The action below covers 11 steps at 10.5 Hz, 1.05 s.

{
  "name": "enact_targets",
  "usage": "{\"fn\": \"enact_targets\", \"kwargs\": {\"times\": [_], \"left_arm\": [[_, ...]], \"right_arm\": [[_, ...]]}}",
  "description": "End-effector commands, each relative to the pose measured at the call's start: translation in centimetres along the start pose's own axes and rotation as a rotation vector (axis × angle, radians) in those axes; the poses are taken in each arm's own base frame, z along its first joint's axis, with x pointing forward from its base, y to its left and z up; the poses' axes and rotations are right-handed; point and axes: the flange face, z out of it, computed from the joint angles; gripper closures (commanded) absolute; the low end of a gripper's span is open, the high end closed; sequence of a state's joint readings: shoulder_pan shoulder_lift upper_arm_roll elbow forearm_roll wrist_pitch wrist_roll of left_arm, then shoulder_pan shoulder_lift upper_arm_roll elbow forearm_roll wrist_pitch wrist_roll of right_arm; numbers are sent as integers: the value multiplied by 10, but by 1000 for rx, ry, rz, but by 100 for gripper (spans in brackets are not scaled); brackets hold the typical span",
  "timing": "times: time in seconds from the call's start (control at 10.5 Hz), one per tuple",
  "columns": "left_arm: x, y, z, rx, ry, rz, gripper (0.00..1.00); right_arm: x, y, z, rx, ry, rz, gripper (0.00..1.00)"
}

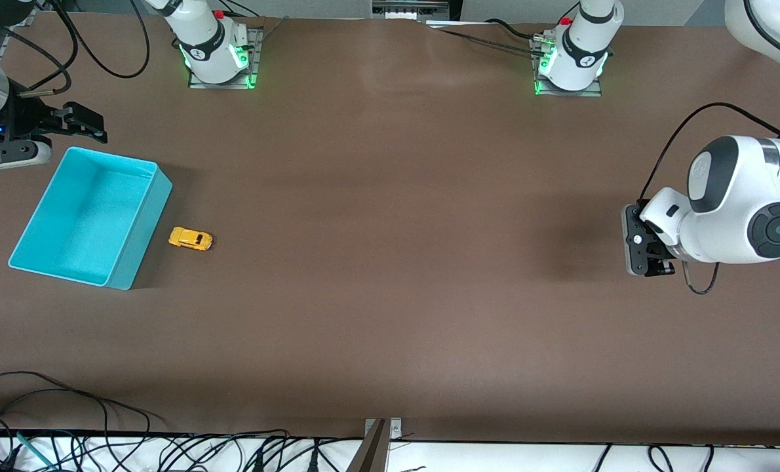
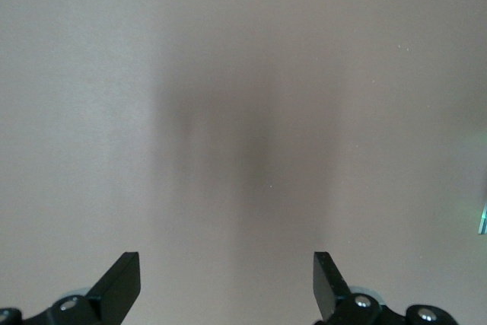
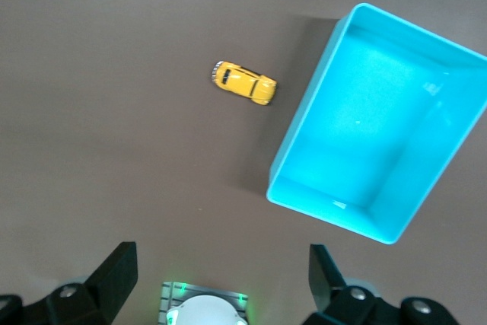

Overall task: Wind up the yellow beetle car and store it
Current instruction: 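Reach the right gripper to the car while the left gripper withdraws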

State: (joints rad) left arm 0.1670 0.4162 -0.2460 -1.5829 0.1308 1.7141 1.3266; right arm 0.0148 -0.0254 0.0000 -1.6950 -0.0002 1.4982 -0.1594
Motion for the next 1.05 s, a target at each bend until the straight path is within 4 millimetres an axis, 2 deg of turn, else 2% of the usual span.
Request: {"fn": "enact_targets", "kwargs": {"times": [0.0,0.19,0.38,0.48,0.57,0.67,0.76,0.95], "left_arm": [[9,21,-34,23,12,-102,0],[14,37,-66,76,21,-254,0],[14,53,-94,115,53,-447,0],[16,58,-102,115,85,-535,0],[15,64,-114,132,96,-614,0],[29,84,-132,168,102,-664,0],[26,92,-145,192,118,-766,0],[35,103,-159,184,180,-943,0]], "right_arm": [[-2,-4,-4,33,-3,-16,0],[-2,-4,-5,34,-6,-18,0],[7,-6,10,37,-21,-33,0],[15,-23,29,32,-22,-68,0],[19,-31,51,28,-14,-82,0],[24,-33,77,24,0,-86,0],[27,-40,100,18,20,-112,0],[30,-40,127,11,51,-183,0]]}}
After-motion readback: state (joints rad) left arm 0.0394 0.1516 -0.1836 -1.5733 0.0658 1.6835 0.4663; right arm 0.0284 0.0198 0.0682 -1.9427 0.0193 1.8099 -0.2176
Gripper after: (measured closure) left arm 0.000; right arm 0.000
